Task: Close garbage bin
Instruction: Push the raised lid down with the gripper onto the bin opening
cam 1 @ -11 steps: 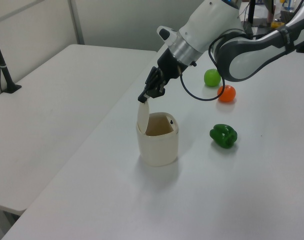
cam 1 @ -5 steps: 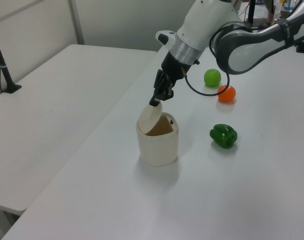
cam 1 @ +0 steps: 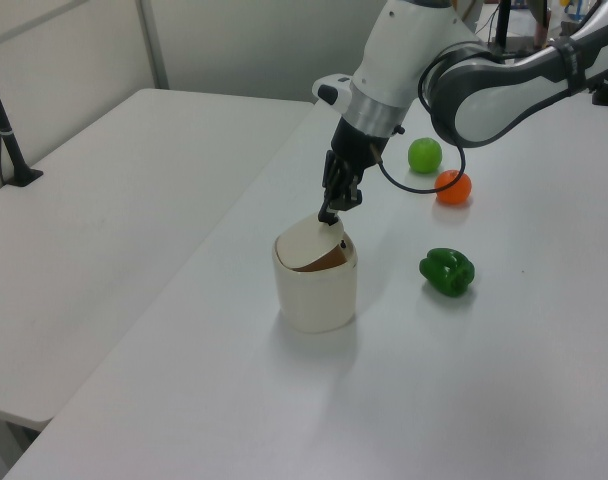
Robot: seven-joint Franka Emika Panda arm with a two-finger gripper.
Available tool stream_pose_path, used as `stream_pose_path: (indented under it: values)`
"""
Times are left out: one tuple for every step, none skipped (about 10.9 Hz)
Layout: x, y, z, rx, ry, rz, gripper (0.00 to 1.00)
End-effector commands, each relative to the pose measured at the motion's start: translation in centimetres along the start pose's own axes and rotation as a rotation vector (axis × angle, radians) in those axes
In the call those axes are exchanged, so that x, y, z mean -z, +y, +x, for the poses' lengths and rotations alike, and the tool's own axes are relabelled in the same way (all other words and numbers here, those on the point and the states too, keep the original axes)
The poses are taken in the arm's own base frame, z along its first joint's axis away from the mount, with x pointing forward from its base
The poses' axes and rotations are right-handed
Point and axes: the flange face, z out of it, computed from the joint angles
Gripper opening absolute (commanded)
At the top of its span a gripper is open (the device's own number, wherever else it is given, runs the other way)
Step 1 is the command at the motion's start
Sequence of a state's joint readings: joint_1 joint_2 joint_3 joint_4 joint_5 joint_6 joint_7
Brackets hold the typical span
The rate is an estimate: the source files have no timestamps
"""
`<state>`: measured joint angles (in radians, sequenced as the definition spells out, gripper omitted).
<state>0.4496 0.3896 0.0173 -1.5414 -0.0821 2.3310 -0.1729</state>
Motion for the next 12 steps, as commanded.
stream_pose_path:
  values:
    - [-1.1,-0.2,-1.0,0.025,-0.055,0.02,0.0]
    - [-1.5,-0.3,-1.1,0.025,-0.061,0.021,0.0]
    - [-1.8,-0.2,-1.2,0.024,-0.066,0.022,0.0]
    - [-3.0,-0.3,-1.5,0.026,-0.082,0.026,0.0]
    - [-3.3,-0.3,-1.6,0.025,-0.085,0.026,0.0]
    - [-3.9,-0.5,-1.7,0.028,-0.094,0.03,0.0]
    - [-4.1,-0.5,-1.7,0.029,-0.097,0.029,0.0]
    - [-4.6,-0.5,-1.9,0.028,-0.103,0.031,0.0]
    - [-4.7,-0.6,-1.9,0.029,-0.104,0.032,0.0]
    - [-4.7,-0.6,-1.9,0.029,-0.104,0.032,0.0]
    - [-4.5,-0.6,-1.8,0.027,-0.103,0.032,0.0]
    - [-4.2,-0.6,-1.7,0.027,-0.1,0.031,0.0]
